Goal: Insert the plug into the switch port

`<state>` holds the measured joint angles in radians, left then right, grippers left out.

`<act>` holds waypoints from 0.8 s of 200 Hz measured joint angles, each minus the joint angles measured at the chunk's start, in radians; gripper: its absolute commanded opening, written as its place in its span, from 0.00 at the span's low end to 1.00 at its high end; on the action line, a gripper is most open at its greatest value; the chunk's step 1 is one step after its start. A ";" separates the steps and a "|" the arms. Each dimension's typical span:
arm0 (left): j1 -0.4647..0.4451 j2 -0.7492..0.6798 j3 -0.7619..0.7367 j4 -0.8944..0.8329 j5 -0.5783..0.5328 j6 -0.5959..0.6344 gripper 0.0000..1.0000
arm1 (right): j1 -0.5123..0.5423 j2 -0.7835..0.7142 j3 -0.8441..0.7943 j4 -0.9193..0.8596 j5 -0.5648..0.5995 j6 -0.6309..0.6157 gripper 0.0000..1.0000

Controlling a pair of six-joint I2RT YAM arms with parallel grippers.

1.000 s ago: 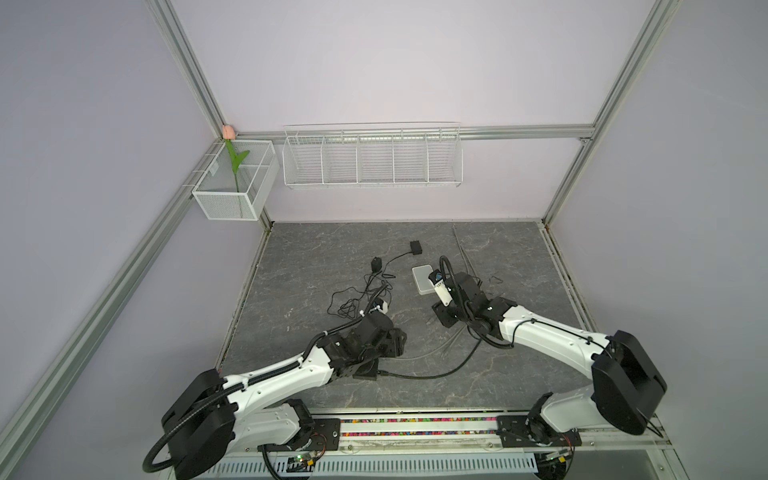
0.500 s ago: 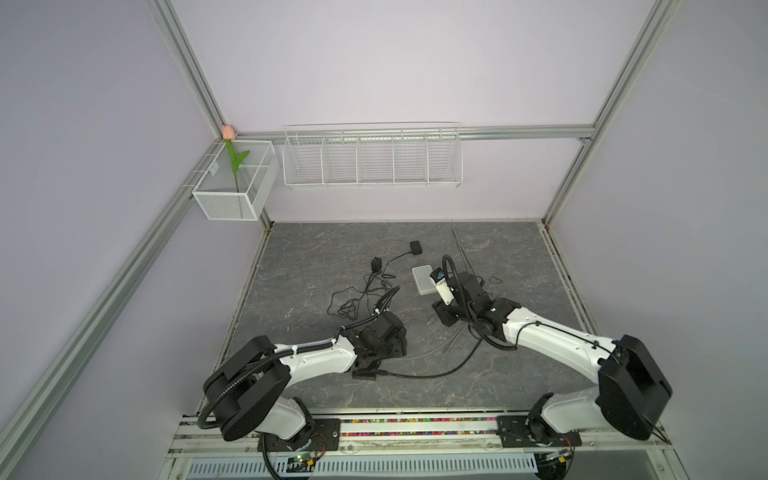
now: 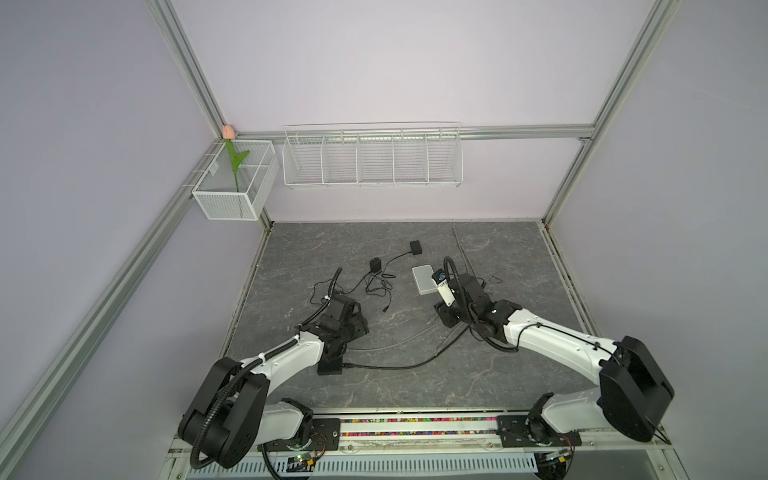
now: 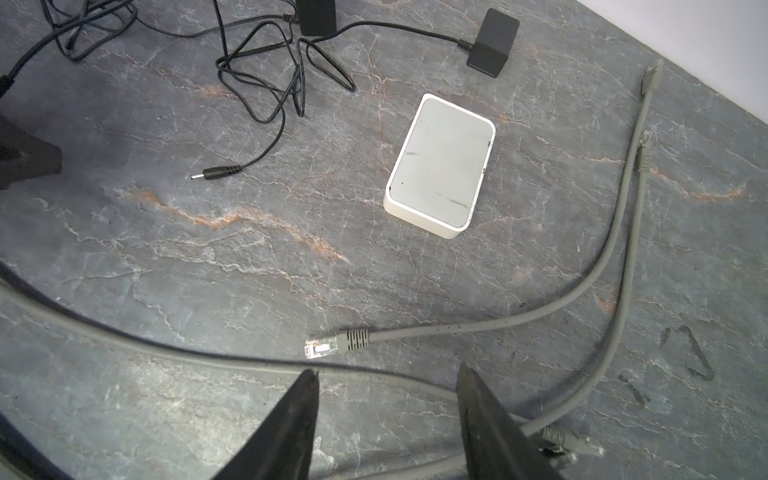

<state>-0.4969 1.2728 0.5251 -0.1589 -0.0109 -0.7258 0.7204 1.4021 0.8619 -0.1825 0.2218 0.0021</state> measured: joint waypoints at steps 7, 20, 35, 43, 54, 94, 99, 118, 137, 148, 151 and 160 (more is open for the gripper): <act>0.000 -0.008 0.009 -0.005 0.009 0.013 0.65 | 0.000 0.000 0.000 0.001 0.000 0.006 0.59; -0.015 -0.003 0.051 -0.036 0.009 0.040 0.65 | -0.003 0.000 0.000 0.001 -0.003 0.022 0.66; -0.048 0.033 0.134 -0.069 0.003 0.073 0.65 | -0.012 0.000 0.000 0.008 -0.012 0.054 0.73; -0.064 0.061 0.181 -0.074 0.005 0.089 0.65 | -0.017 -0.003 0.000 0.012 -0.019 0.066 0.74; -0.083 0.106 0.241 -0.074 0.011 0.110 0.65 | -0.024 -0.011 0.000 0.014 -0.029 0.079 0.74; -0.099 0.320 0.402 -0.094 0.013 0.168 0.59 | -0.053 -0.049 0.015 -0.018 -0.066 0.129 0.78; -0.099 0.345 0.419 -0.100 0.014 0.172 0.58 | -0.059 -0.052 0.021 -0.027 -0.069 0.136 0.78; -0.101 0.445 0.488 -0.122 0.014 0.193 0.56 | -0.086 -0.067 0.034 -0.050 -0.095 0.162 0.79; -0.109 0.517 0.540 -0.142 0.011 0.208 0.55 | -0.106 -0.101 0.029 -0.061 -0.112 0.176 0.87; -0.116 0.545 0.561 -0.154 0.008 0.213 0.54 | -0.111 -0.136 0.008 -0.054 -0.115 0.184 0.93; -0.119 0.552 0.568 -0.159 0.008 0.214 0.54 | -0.112 -0.149 0.000 -0.050 -0.116 0.193 0.90; -0.126 0.573 0.587 -0.168 0.005 0.217 0.53 | -0.114 -0.192 -0.029 -0.040 -0.116 0.203 0.89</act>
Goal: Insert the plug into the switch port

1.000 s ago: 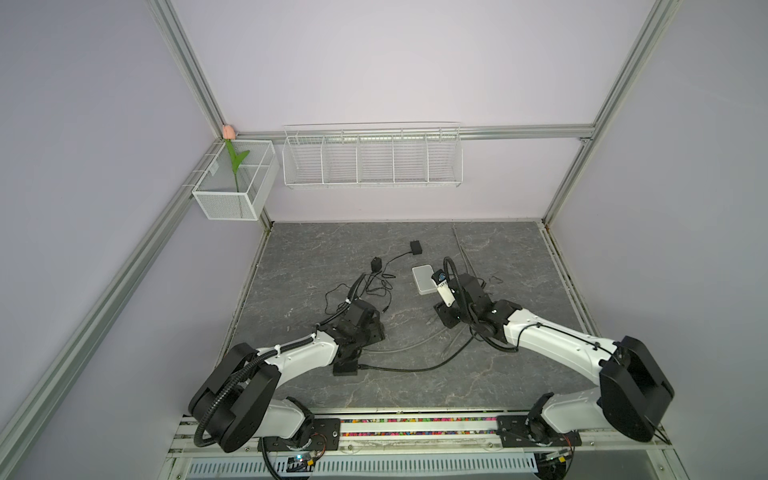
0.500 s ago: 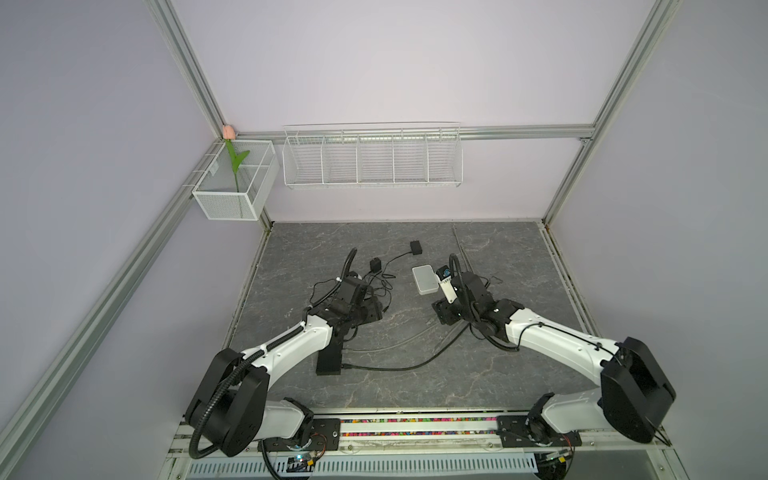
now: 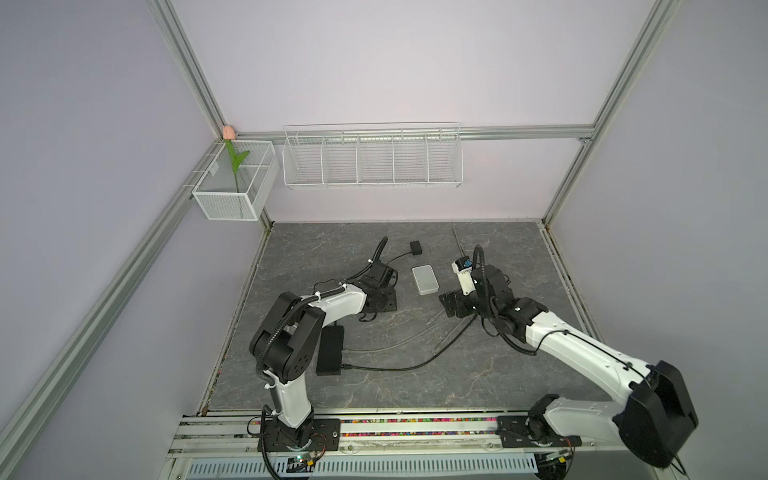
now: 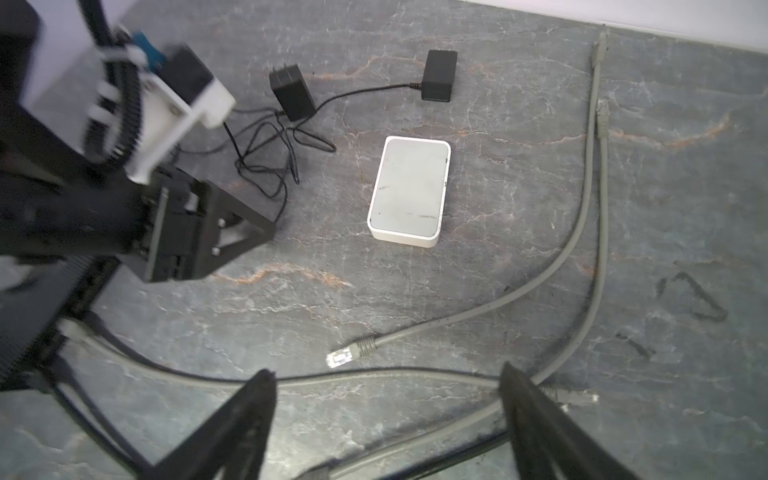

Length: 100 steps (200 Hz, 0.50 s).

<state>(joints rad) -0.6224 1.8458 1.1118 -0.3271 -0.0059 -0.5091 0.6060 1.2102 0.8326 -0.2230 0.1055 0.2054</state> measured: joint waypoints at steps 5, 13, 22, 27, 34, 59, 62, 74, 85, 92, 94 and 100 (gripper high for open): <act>-0.003 0.012 0.011 -0.005 -0.002 0.001 0.52 | -0.003 -0.023 -0.016 0.005 0.000 0.003 0.89; -0.010 0.026 0.028 -0.011 -0.013 0.007 0.51 | -0.008 -0.058 -0.039 0.014 0.001 0.009 0.89; -0.017 0.042 0.047 -0.018 -0.020 0.010 0.50 | -0.014 -0.092 -0.060 0.020 0.007 0.014 0.89; -0.021 0.050 0.058 -0.023 -0.026 0.013 0.49 | -0.018 -0.108 -0.069 0.022 0.011 0.018 0.89; -0.029 0.062 0.076 -0.031 -0.040 0.018 0.46 | -0.022 -0.129 -0.077 0.022 0.022 0.024 0.89; -0.060 0.103 0.126 -0.058 -0.093 0.035 0.26 | -0.039 -0.174 -0.080 0.011 0.057 0.056 0.89; -0.063 0.107 0.130 -0.059 -0.103 0.029 0.24 | -0.040 -0.176 -0.080 0.009 0.063 0.061 0.89; -0.074 0.120 0.146 -0.069 -0.127 0.039 0.15 | -0.046 -0.180 -0.080 -0.001 0.075 0.076 0.89; -0.079 0.127 0.153 -0.072 -0.144 0.045 0.05 | -0.048 -0.180 -0.080 -0.008 0.074 0.080 0.89; -0.079 0.128 0.153 -0.072 -0.151 0.048 0.00 | -0.048 -0.180 -0.081 -0.013 0.074 0.083 0.89; -0.079 0.128 0.153 -0.071 -0.150 0.047 0.00 | -0.048 -0.180 -0.081 -0.014 0.074 0.084 0.89; -0.079 0.128 0.153 -0.072 -0.153 0.046 0.00 | -0.049 -0.180 -0.081 -0.017 0.074 0.086 0.89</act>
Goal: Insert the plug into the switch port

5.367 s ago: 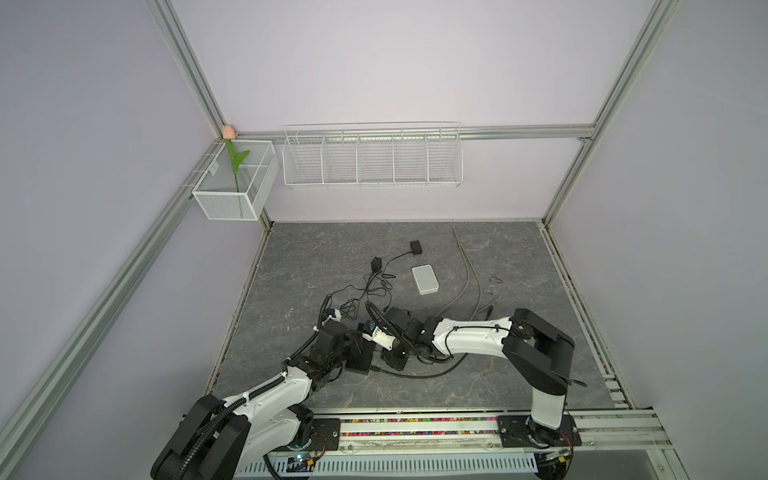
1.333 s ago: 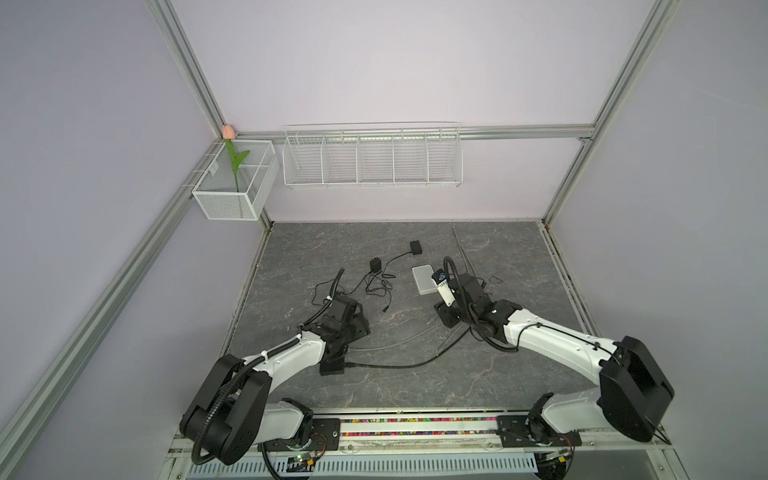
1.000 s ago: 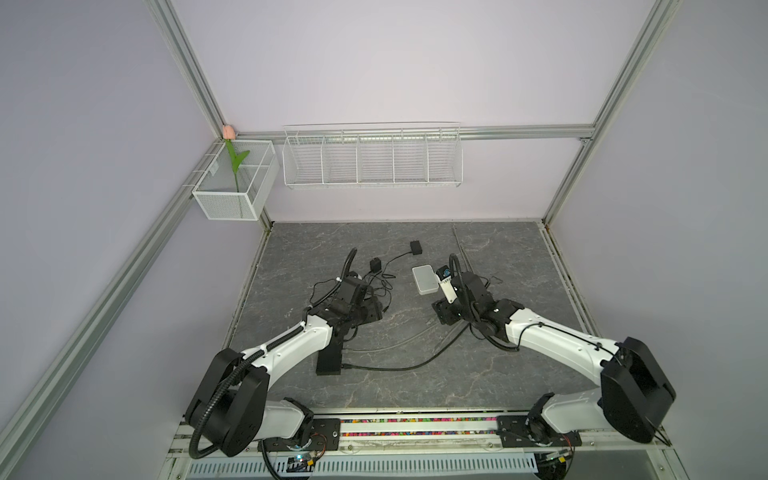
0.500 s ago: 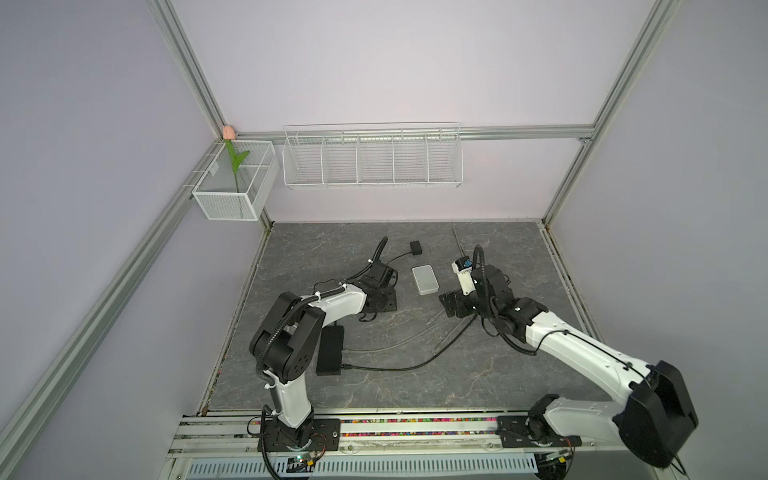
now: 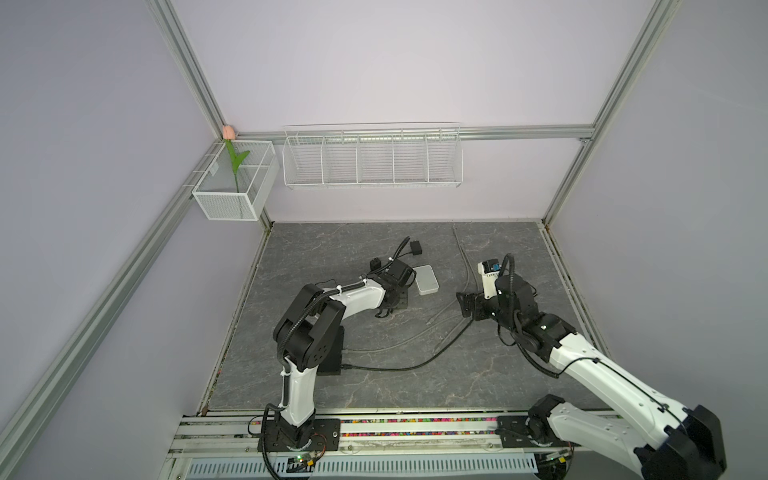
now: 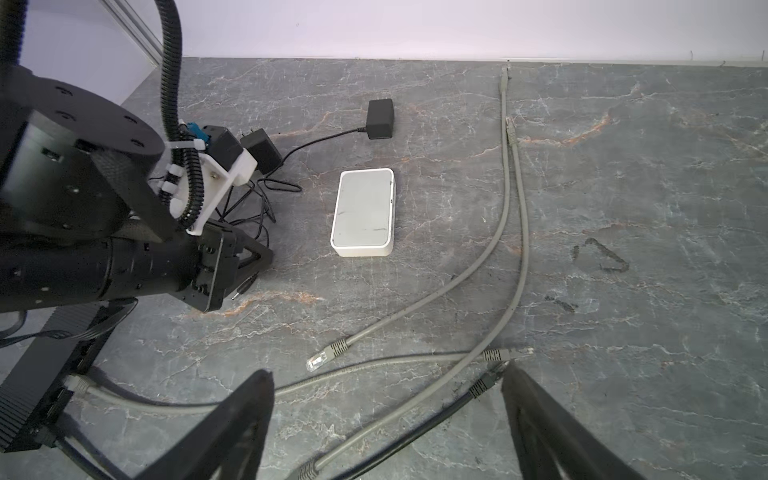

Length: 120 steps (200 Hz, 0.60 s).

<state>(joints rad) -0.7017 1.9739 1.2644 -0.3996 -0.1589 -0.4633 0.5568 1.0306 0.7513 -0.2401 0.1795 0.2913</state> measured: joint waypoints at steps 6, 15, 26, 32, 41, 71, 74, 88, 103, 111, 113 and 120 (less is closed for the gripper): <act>0.000 0.000 0.000 0.000 -0.003 0.003 0.00 | 0.000 0.000 0.000 -0.003 0.000 0.001 0.89; 0.000 0.000 0.000 -0.001 -0.003 0.003 0.00 | -0.001 0.000 0.000 -0.009 0.000 0.005 0.90; 0.000 -0.001 0.000 -0.002 -0.005 0.005 0.00 | -0.001 0.000 -0.001 -0.013 0.000 0.008 0.91; 0.000 -0.003 0.000 -0.003 -0.004 0.006 0.00 | -0.001 0.000 -0.001 -0.015 0.000 0.009 0.93; 0.001 -0.011 0.000 -0.016 0.005 0.010 0.00 | -0.001 0.000 -0.001 -0.018 -0.001 0.011 0.97; 0.007 -0.118 -0.040 -0.039 0.083 0.028 0.00 | -0.005 -0.013 -0.010 -0.011 -0.049 0.006 1.00; 0.008 -0.135 -0.043 -0.039 0.092 0.029 0.00 | -0.006 -0.016 -0.013 -0.009 -0.055 0.005 1.00; 0.008 -0.225 -0.058 -0.018 0.150 0.030 0.00 | -0.006 -0.040 -0.035 0.010 -0.098 0.000 0.99; 0.008 -0.311 -0.075 0.029 0.211 0.023 0.00 | -0.006 -0.068 -0.064 0.044 -0.150 -0.004 0.98; 0.008 -0.350 -0.090 0.061 0.244 0.016 0.00 | -0.006 -0.081 -0.080 0.066 -0.181 -0.004 0.98; 0.008 -0.358 -0.095 0.068 0.252 0.016 0.00 | -0.006 -0.084 -0.085 0.074 -0.190 -0.004 0.98; 0.008 -0.381 -0.112 0.093 0.275 0.008 0.00 | -0.006 -0.092 -0.098 0.098 -0.222 -0.005 0.98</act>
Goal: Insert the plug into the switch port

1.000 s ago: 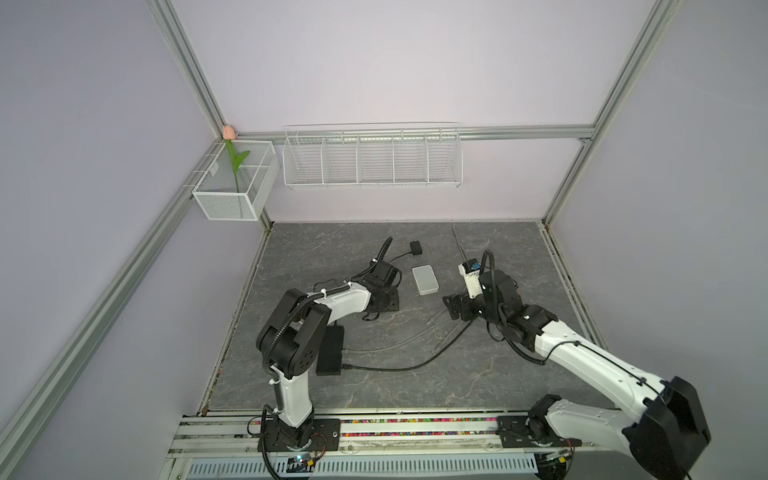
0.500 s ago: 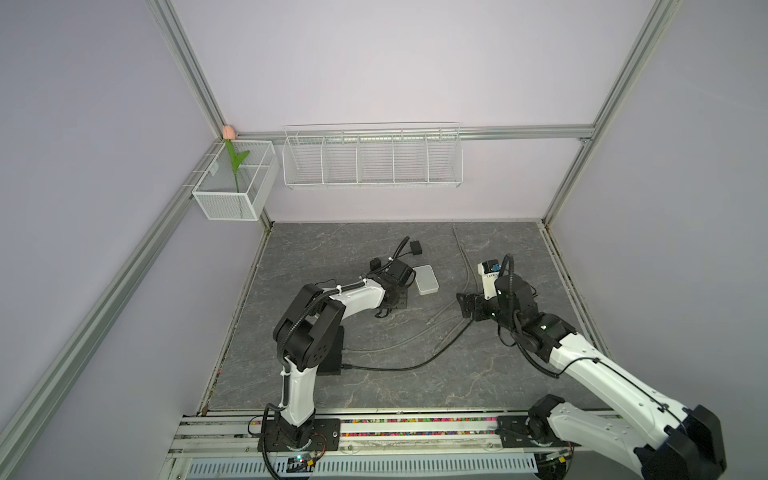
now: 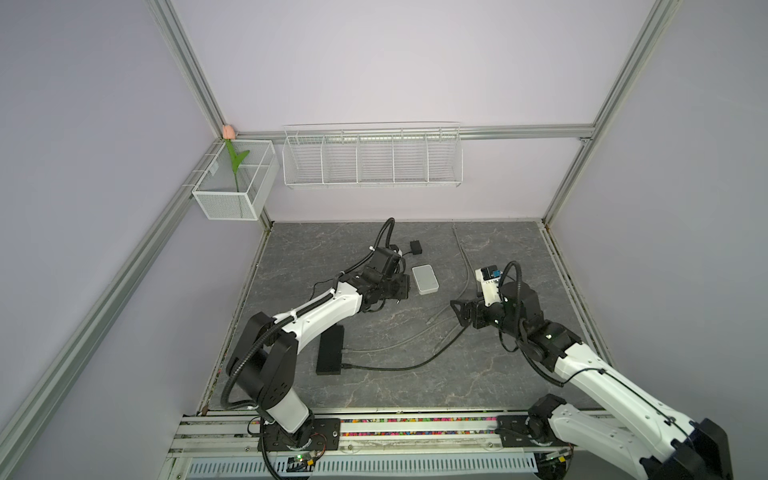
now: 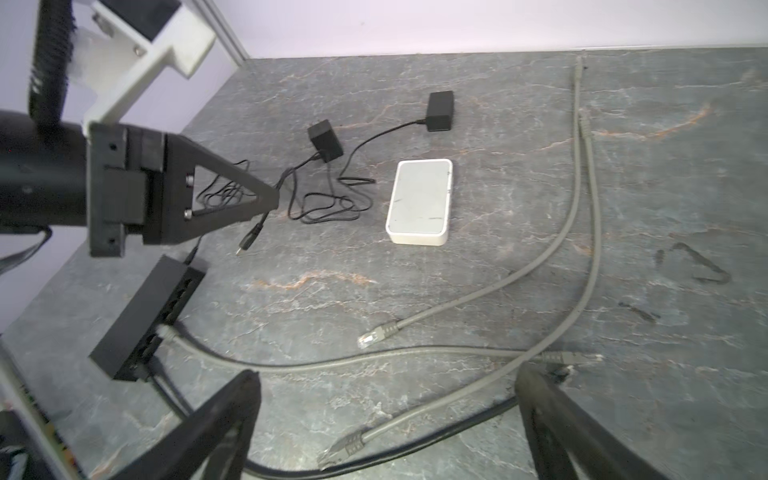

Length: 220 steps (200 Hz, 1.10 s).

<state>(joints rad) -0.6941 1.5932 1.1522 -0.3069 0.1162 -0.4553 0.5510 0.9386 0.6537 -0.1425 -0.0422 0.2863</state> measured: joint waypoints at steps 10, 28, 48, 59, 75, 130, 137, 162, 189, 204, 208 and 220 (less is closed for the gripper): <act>0.000 -0.030 -0.037 0.043 0.038 -0.015 0.00 | 0.000 -0.003 -0.015 0.037 -0.055 -0.003 0.96; 0.000 -0.061 -0.114 0.112 0.092 -0.041 0.00 | -0.001 0.021 -0.014 0.081 -0.156 -0.003 0.85; 0.000 -0.079 -0.192 0.187 0.142 -0.076 0.00 | -0.002 0.095 0.019 0.114 -0.254 -0.001 0.70; 0.000 -0.087 -0.224 0.232 0.169 -0.101 0.00 | -0.004 0.146 0.042 0.135 -0.306 0.005 0.61; 0.000 -0.098 -0.256 0.301 0.200 -0.137 0.00 | -0.007 0.216 0.074 0.167 -0.379 0.018 0.60; 0.000 -0.163 -0.313 0.486 0.252 -0.219 0.00 | -0.008 0.332 0.091 0.259 -0.508 0.070 0.57; 0.000 -0.171 -0.321 0.505 0.253 -0.227 0.00 | -0.008 0.339 0.095 0.264 -0.516 0.073 0.57; 0.000 -0.183 -0.352 0.579 0.259 -0.258 0.00 | -0.008 0.371 0.110 0.287 -0.541 0.088 0.53; -0.001 -0.183 -0.374 0.620 0.260 -0.286 0.00 | -0.008 0.401 0.115 0.319 -0.559 0.108 0.51; -0.003 -0.183 -0.374 0.633 0.260 -0.294 0.00 | -0.008 0.417 0.117 0.335 -0.566 0.117 0.49; -0.005 -0.183 -0.374 0.638 0.259 -0.296 0.00 | -0.008 0.421 0.117 0.337 -0.566 0.121 0.48; -0.007 -0.183 -0.374 0.646 0.259 -0.301 0.00 | -0.008 0.433 0.122 0.342 -0.569 0.126 0.47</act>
<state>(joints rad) -0.7010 1.4097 0.7780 0.3389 0.3752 -0.7559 0.5430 1.3720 0.7757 0.1997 -0.6113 0.4122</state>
